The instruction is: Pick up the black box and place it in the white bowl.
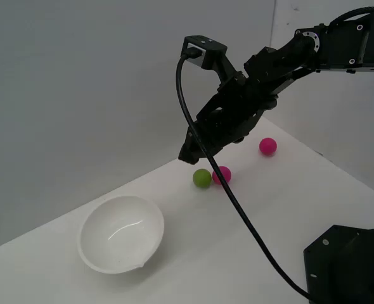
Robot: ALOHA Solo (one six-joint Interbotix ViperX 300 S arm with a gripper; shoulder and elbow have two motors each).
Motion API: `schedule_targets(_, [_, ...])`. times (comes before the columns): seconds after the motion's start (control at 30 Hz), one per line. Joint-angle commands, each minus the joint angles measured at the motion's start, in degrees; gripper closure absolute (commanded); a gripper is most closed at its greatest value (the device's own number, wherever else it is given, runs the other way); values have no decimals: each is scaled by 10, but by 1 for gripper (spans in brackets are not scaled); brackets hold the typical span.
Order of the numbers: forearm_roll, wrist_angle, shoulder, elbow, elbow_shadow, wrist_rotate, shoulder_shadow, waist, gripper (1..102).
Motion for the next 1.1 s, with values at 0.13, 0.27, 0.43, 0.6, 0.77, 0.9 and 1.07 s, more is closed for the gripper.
schedule_targets(0.13, [-11,2,3,-16,-22,-12,6,-38,101])
schedule_targets(0.27, [-11,1,0,-23,-28,-15,2,-53,101])
schedule_targets(0.43, [-11,0,-6,-29,-35,-17,-3,-71,101])
schedule_targets(0.6, [-12,-2,-15,-37,-43,-20,-11,-90,101])
schedule_targets(0.77, [-12,-18,-25,-40,-46,-31,-23,-111,101])
schedule_targets(0.9, [-12,-29,-40,-44,-50,-33,-38,-129,101])
schedule_targets(1.07, [-12,-43,-64,-54,-61,-33,-62,-148,101])
